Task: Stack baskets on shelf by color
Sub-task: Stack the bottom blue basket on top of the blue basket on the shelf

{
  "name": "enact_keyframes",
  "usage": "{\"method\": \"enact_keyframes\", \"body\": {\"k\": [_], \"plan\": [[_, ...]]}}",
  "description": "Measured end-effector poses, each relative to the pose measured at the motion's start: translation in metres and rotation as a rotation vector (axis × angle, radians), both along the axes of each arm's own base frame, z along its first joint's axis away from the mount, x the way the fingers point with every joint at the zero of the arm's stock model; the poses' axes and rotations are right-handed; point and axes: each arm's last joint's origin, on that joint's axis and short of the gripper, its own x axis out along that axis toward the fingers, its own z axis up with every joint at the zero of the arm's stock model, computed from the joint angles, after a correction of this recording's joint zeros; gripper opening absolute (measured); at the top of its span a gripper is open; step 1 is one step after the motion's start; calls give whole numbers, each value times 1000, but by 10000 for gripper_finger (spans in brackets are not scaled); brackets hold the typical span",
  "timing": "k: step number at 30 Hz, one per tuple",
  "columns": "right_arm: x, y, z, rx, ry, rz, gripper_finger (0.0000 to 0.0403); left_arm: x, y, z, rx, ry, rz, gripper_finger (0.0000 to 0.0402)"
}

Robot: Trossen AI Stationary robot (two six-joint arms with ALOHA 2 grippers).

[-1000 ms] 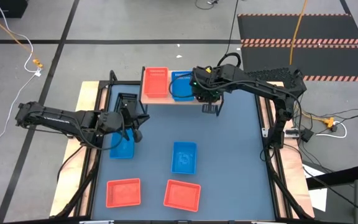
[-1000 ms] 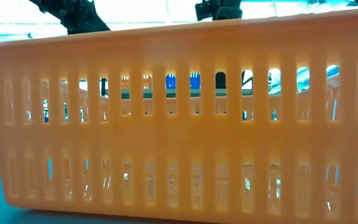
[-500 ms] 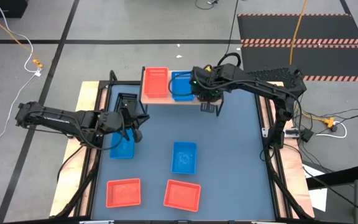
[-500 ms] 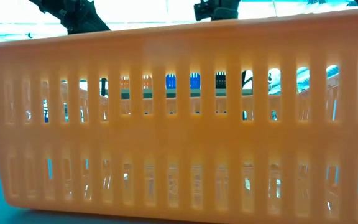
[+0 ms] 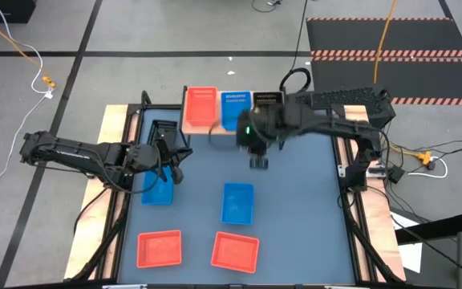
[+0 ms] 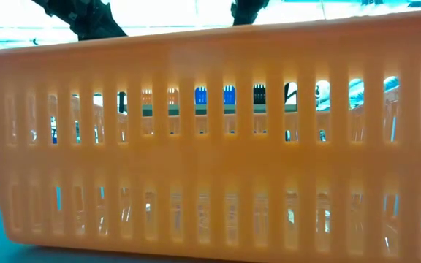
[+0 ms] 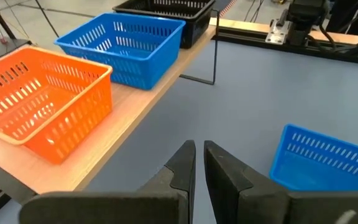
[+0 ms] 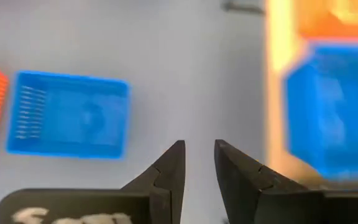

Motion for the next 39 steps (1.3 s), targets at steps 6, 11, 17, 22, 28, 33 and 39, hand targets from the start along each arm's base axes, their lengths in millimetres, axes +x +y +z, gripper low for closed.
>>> {"method": "enact_keyframes", "body": {"k": [6,11,17,22,28,33,39], "plan": [[16,59,-44,29,-44,79,82,0,-3,-1,-31,5,-31,37],[23,92,-95,156,-89,55,93,0,-7,-1,-20,18,-90,37],[25,124,-132,400,-206,152,135,0,-8,-1,-9,23,-100,37],[18,142,-153,346,-258,114,171,0,-12,-2,-69,13,-144,37],[5,157,-174,306,-255,66,179,-2,-25,-2,-116,2,-201,37],[-3,171,-185,358,-303,52,171,-5,-39,-2,-138,-1,-262,37],[-15,173,-203,260,-299,11,163,-8,-51,-2,-148,-1,-315,37]]}}
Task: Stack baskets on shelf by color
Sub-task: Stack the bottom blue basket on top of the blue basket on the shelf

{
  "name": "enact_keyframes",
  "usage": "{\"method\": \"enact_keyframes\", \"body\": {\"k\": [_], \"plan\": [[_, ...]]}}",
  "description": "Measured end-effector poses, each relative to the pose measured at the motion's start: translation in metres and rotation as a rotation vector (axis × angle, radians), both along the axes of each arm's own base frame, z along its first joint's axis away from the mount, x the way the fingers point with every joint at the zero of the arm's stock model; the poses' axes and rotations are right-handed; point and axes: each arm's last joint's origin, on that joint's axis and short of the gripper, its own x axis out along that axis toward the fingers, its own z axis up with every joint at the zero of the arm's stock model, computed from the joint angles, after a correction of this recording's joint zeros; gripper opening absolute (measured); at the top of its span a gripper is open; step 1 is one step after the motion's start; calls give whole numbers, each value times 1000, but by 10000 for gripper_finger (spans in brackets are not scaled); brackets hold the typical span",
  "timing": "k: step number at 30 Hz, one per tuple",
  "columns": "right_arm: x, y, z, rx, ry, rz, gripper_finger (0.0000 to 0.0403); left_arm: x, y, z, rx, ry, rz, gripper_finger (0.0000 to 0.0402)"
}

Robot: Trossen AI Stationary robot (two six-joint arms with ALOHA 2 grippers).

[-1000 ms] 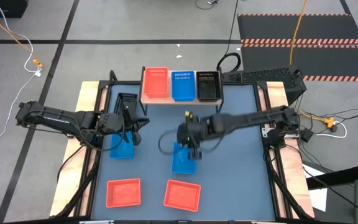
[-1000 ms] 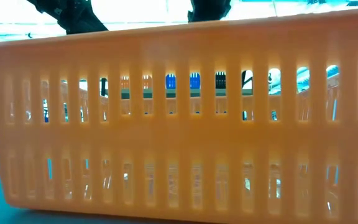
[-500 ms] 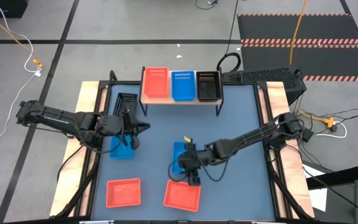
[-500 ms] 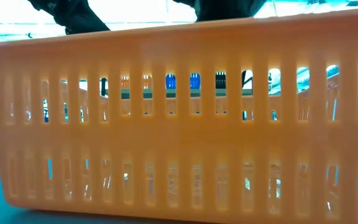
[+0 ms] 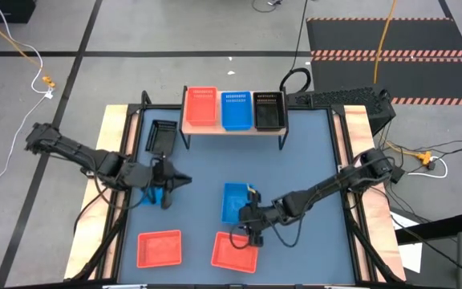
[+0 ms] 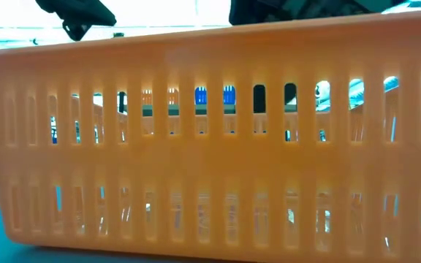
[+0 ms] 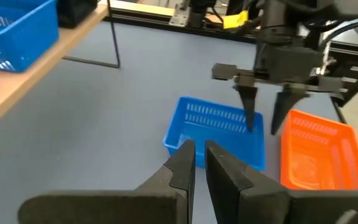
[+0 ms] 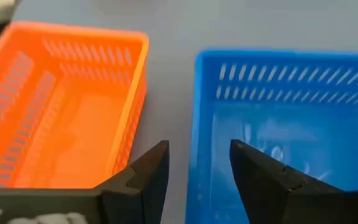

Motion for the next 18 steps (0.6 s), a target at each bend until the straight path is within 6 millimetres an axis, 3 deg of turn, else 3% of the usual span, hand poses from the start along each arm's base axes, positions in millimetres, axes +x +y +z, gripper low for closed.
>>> {"method": "enact_keyframes", "body": {"k": [8,16,18], "plan": [[-8,-3,-12,31,57,-57,130,-3,-6,0,20,-9,0,37],[-9,-3,-10,30,66,18,15,-3,-6,0,47,-10,-8,37],[-9,-2,-5,46,56,46,11,-2,-6,1,67,-16,-9,37]]}}
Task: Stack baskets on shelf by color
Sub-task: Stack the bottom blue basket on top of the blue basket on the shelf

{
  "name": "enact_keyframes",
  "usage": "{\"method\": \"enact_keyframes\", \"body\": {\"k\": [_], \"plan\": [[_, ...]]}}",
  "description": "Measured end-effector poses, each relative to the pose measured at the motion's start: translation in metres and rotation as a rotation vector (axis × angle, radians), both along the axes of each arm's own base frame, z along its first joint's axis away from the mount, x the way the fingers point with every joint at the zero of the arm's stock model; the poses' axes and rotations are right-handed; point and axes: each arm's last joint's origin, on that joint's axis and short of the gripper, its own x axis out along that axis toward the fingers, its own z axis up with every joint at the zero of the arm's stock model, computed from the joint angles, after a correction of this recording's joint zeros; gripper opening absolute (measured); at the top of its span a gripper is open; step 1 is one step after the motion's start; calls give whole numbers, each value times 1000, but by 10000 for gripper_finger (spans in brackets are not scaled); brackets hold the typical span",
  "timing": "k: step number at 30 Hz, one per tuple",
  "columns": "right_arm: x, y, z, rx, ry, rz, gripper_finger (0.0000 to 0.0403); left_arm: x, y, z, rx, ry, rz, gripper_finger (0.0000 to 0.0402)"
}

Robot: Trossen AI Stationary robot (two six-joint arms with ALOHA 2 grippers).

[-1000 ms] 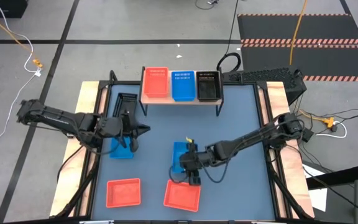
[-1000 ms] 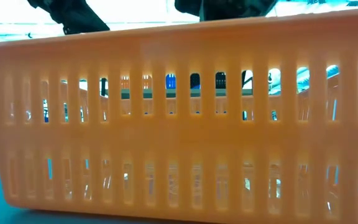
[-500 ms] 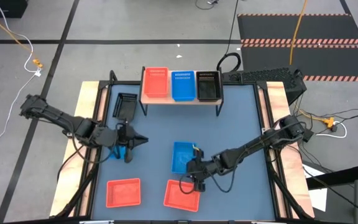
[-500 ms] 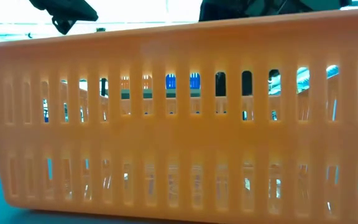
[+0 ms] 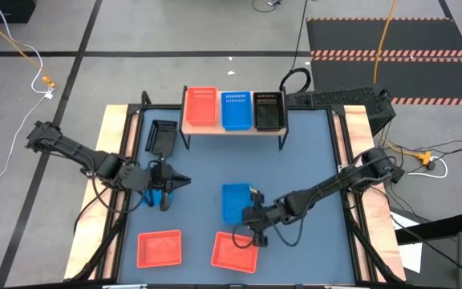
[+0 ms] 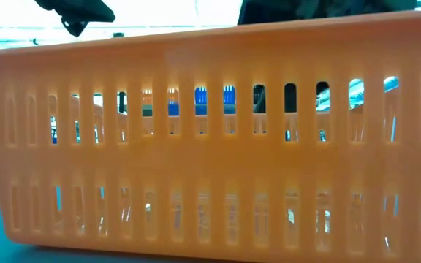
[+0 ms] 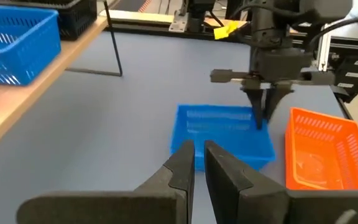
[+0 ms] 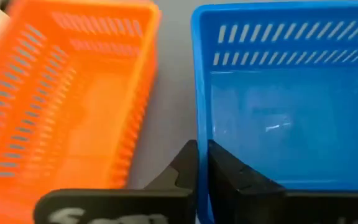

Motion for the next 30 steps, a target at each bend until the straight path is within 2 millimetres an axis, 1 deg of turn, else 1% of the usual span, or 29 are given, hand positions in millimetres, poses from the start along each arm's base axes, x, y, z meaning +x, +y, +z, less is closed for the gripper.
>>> {"method": "enact_keyframes", "body": {"k": [4,9,12,14,19,23,25,30], "plan": [[-1,1,21,40,-42,25,11,1,1,3,50,-32,10,37],[-4,-1,66,87,-170,29,5,4,2,8,142,-70,-6,37],[-8,-3,92,51,-220,62,3,6,4,11,174,-103,-10,37],[-11,-6,108,-14,-225,71,3,7,5,14,195,-128,-9,37],[-10,-22,144,-201,-210,87,2,11,10,19,230,-171,18,37],[-5,-40,171,-298,-234,85,1,12,15,21,224,-182,49,37],[-2,-50,178,-333,-241,81,1,13,17,20,220,-179,60,37],[3,-77,187,-450,-244,90,1,13,19,19,206,-171,73,37]]}}
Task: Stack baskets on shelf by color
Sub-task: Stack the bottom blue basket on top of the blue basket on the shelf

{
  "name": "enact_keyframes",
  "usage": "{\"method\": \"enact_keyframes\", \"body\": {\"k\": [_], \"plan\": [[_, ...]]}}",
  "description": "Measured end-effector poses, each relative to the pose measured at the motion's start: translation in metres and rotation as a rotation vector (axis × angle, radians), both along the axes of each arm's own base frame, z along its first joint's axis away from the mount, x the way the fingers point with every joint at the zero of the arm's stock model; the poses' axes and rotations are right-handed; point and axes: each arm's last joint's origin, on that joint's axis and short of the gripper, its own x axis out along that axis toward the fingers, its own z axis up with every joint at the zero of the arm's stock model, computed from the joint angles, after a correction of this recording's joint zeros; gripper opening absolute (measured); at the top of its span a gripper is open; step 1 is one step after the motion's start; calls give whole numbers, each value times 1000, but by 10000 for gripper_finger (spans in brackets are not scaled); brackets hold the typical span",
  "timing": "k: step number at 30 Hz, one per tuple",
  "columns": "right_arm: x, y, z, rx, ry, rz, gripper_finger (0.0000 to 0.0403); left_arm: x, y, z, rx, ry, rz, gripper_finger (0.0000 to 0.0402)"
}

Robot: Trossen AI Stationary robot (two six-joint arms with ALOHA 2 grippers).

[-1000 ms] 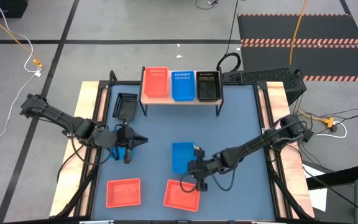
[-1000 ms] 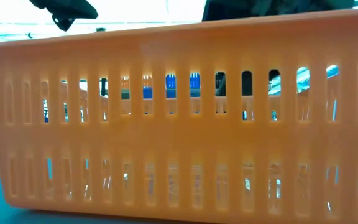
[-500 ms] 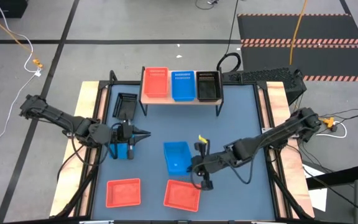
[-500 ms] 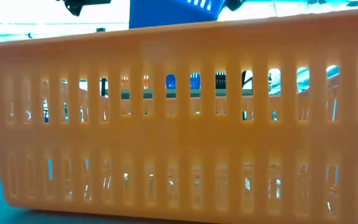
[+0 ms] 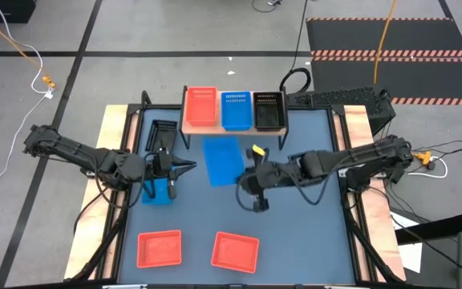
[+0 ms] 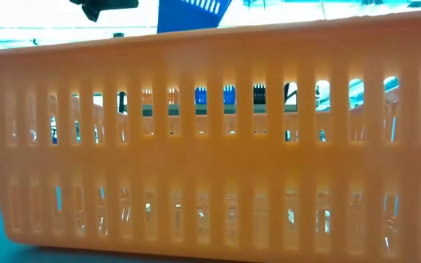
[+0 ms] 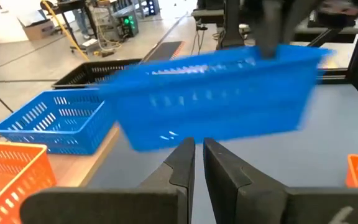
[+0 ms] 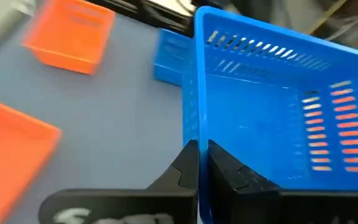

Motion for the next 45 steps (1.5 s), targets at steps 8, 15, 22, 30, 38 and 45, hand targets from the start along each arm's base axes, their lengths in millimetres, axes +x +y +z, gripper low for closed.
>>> {"method": "enact_keyframes", "body": {"k": [8,15,22,30,38,45], "plan": [[4,-67,14,-396,40,-149,1,-2,2,-6,52,71,9,37],[-4,-140,11,-364,98,-236,1,-2,6,-7,143,100,82,37],[-17,-180,2,-227,121,-198,2,-2,17,-11,216,167,117,37],[-19,-188,-12,-202,137,-210,3,-3,35,-17,261,262,193,37],[-19,-184,-26,-175,172,-208,3,-4,56,-20,312,340,276,37],[-16,-182,-26,-155,142,-214,4,-6,72,-20,340,375,342,37]]}}
